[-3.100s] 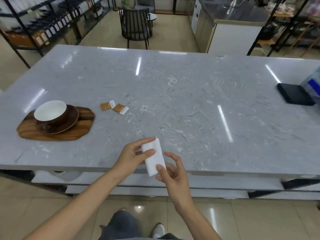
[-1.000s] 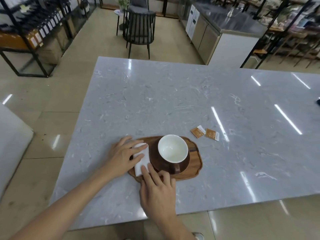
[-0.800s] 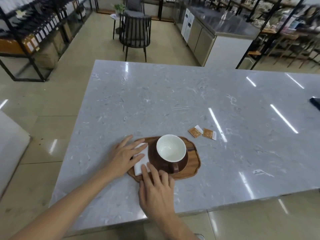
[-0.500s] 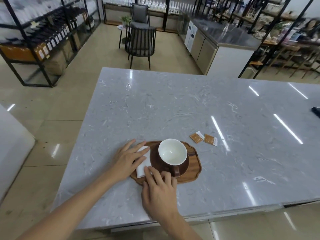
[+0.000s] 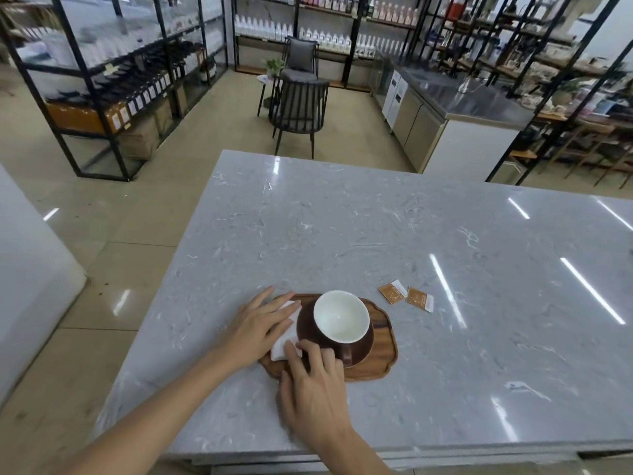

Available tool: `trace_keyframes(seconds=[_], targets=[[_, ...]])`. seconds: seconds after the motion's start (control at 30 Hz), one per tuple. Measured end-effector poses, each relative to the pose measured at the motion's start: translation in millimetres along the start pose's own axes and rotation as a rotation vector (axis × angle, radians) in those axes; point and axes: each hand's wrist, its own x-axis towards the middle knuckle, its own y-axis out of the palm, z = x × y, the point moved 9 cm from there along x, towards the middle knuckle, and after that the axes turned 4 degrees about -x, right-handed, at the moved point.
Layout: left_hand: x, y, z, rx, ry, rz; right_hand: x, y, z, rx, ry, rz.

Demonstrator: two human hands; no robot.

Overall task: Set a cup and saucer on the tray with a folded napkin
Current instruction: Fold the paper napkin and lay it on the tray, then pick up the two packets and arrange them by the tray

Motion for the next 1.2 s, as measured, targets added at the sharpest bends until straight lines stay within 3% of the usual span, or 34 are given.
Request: trace_keyframes(seconds=[0.27,0.57,0.7,0.83,1.07,1.2], targets=[[27.5,-48.1,-33.9,-0.039,0.083,-0.14,25.7,-66.3,-32.8,0.138,0.007,-0.215],[100.1,-52.7,-92.4,-0.166,0.054,-0.185,67.2,-112.0,-149.8,0.268,0.185,-0.208],[142.9,-33.5,-101.7,-0.199,-0.01,-0.13,82.7,-90.7,-230.5,0.325,0.348,-0.106],[176.5,0.5,-96.2,-0.21,-0.106,-0.006,95.2,-54.2,-285.3,0.209,0.371,0.045],[209.4,67.1,-82.4,-0.165,-0.256,0.224,104.4,10.2,-321.8,0.121,0.41,0.307],[217.8,92.3,-81.5,-0.15,-0.277,0.313,110.1,26.9,-327.2,0.117,0.439,0.348]])
